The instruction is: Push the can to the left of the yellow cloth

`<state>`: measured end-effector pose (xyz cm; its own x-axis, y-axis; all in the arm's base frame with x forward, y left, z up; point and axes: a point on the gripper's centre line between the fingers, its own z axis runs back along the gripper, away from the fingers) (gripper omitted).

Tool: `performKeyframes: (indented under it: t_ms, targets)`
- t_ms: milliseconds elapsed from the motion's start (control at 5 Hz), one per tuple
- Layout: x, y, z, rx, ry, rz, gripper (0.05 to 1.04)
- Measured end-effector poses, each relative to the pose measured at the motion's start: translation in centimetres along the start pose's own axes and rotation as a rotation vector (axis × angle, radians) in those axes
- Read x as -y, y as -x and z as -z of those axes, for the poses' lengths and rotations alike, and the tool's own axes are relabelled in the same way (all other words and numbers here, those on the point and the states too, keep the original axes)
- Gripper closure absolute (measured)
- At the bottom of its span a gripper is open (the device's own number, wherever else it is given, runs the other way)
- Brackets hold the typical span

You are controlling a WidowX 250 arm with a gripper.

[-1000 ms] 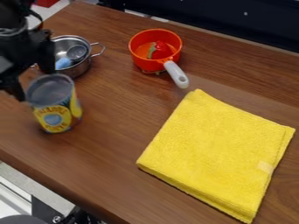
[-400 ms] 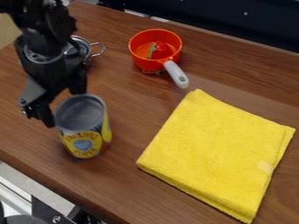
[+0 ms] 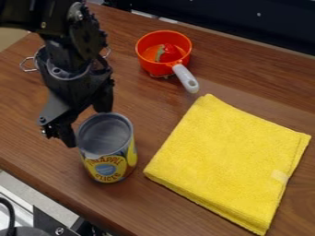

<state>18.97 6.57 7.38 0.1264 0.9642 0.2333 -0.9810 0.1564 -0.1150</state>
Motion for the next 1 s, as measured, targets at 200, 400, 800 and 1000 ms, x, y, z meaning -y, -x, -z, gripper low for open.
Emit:
performKeyframes:
  t_ms: [200,400,800,1000]
  targets:
    - [0.7,-1.1,-0.6,0.004,0.027,-0.011,0.086]
    - [2.4,-4.6,-2.1,0.016,0.068,0.025,0.086]
    - [5.9,-9.2,-2.7,0.060,0.041,0.475,0.086]
    - [6.5,-10.1,-2.2,0.034,-0.022,0.754,0.086]
